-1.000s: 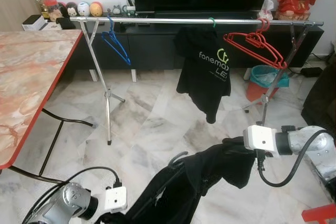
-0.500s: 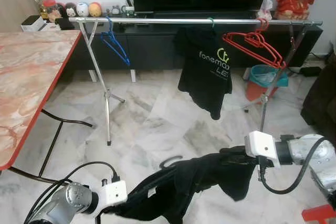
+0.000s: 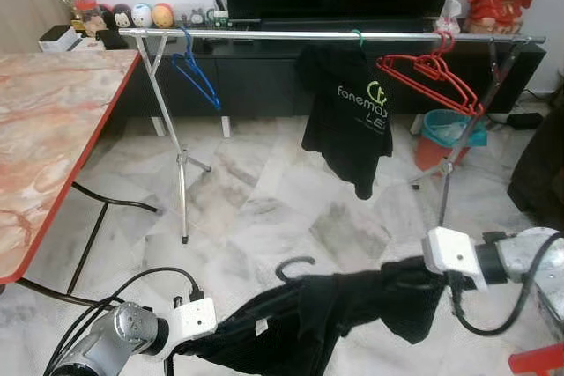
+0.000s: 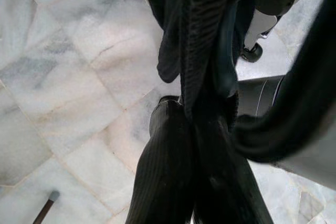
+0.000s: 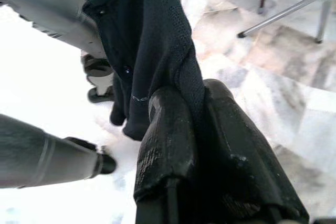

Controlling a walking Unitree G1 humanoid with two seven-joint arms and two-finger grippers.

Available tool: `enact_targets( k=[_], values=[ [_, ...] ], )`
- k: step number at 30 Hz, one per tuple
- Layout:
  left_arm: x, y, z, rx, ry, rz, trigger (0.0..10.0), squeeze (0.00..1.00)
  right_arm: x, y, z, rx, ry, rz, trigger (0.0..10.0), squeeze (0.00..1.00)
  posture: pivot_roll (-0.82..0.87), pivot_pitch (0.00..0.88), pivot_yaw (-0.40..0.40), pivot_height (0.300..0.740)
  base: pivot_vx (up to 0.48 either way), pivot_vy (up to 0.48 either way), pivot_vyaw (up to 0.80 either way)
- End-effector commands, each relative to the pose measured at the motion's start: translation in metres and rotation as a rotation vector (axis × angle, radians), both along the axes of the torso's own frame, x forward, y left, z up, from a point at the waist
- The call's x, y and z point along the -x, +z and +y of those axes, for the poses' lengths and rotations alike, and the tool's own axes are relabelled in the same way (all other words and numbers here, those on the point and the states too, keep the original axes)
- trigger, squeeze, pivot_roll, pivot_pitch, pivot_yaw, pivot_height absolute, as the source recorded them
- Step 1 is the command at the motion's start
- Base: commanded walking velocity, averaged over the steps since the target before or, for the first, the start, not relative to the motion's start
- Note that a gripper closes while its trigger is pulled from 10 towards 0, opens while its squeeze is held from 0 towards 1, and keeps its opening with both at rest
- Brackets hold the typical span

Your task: Hang hanger

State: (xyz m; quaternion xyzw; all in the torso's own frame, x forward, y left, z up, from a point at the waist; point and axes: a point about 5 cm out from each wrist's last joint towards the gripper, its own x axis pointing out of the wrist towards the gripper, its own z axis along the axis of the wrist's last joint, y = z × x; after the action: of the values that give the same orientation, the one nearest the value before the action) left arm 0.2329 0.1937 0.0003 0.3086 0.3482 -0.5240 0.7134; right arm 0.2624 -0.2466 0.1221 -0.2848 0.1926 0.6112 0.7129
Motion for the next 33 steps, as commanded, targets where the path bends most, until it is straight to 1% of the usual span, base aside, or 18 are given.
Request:
enact_targets(
  k=[1,4,10,14,17,19,21,23,26,28,29,31,32,33],
  values=[
    [0.007,-0.005,0.023,-0.078,0.042,0.045,10.0,0.00,-0.004,0.016,-0.008,-0.005,-0.021,-0.045,0.0,0.00,0.05,0.000,0.010,0.740,0.000,0.000,0.00],
    [0.007,-0.005,0.023,-0.073,0.047,0.046,10.0,0.00,-0.004,0.016,-0.008,0.002,-0.017,-0.048,0.0,0.00,0.05,0.000,0.011,0.740,0.000,0.000,0.00],
    [0.006,-0.002,0.025,-0.072,0.054,0.041,10.0,0.00,-0.003,0.015,-0.016,0.053,-0.026,-0.050,0.0,0.00,0.05,0.000,0.010,0.740,0.000,0.000,0.00],
    [0.004,0.001,0.029,-0.078,0.068,0.039,10.0,0.00,-0.001,0.011,-0.027,0.156,-0.026,-0.053,0.0,0.00,0.05,0.000,0.010,0.740,0.000,0.000,0.00],
    [0.002,0.002,0.033,-0.089,0.082,0.040,10.0,0.00,-0.002,0.007,-0.033,0.227,-0.045,-0.074,0.0,0.00,0.05,0.000,0.011,0.740,0.000,0.000,0.00],
    [0.003,0.002,0.034,-0.088,0.081,0.044,10.0,0.00,-0.004,0.007,-0.032,0.220,-0.052,-0.084,0.0,0.00,0.05,0.000,0.012,0.740,0.000,0.000,0.00],
    [0.004,0.005,0.031,-0.067,0.067,0.076,10.0,0.00,-0.009,0.007,-0.028,0.221,-0.067,-0.134,0.0,0.00,0.05,0.000,0.012,0.740,0.000,0.000,0.00],
    [0.005,0.006,0.031,-0.065,0.061,0.082,10.0,0.00,-0.013,0.007,-0.026,0.221,-0.077,-0.164,0.0,0.00,0.05,0.000,0.012,0.740,0.000,0.000,0.00],
    [0.006,0.006,0.031,-0.064,0.054,0.095,10.0,0.00,-0.015,0.007,-0.025,0.211,-0.082,-0.171,0.0,0.00,0.05,0.000,0.011,0.740,0.000,0.000,0.00],
    [0.003,0.009,0.032,-0.060,0.061,0.076,10.0,0.00,-0.010,0.001,-0.027,0.248,-0.047,-0.130,0.0,0.00,0.05,0.000,0.010,0.740,0.000,0.000,0.00],
    [0.002,0.010,0.032,-0.059,0.063,0.071,10.0,0.00,-0.010,0.001,-0.027,0.250,-0.047,-0.128,0.0,0.00,0.05,0.000,0.009,0.740,0.000,0.000,0.00],
    [-0.002,0.014,0.031,-0.033,0.083,0.053,10.0,0.00,-0.008,-0.002,-0.027,0.267,-0.039,-0.125,0.0,0.00,0.05,0.000,0.009,0.740,0.000,0.000,0.00],
    [-0.005,0.018,0.028,0.002,0.094,0.053,10.0,0.00,-0.010,-0.004,-0.027,0.277,-0.050,-0.134,0.0,0.00,0.05,0.000,0.009,0.740,0.000,0.000,0.00],
    [-0.007,0.024,0.024,0.060,0.114,0.061,10.0,0.00,-0.010,-0.006,-0.027,0.284,-0.053,-0.138,0.0,0.00,0.05,0.000,0.009,0.740,0.000,0.000,0.00]
  ],
)
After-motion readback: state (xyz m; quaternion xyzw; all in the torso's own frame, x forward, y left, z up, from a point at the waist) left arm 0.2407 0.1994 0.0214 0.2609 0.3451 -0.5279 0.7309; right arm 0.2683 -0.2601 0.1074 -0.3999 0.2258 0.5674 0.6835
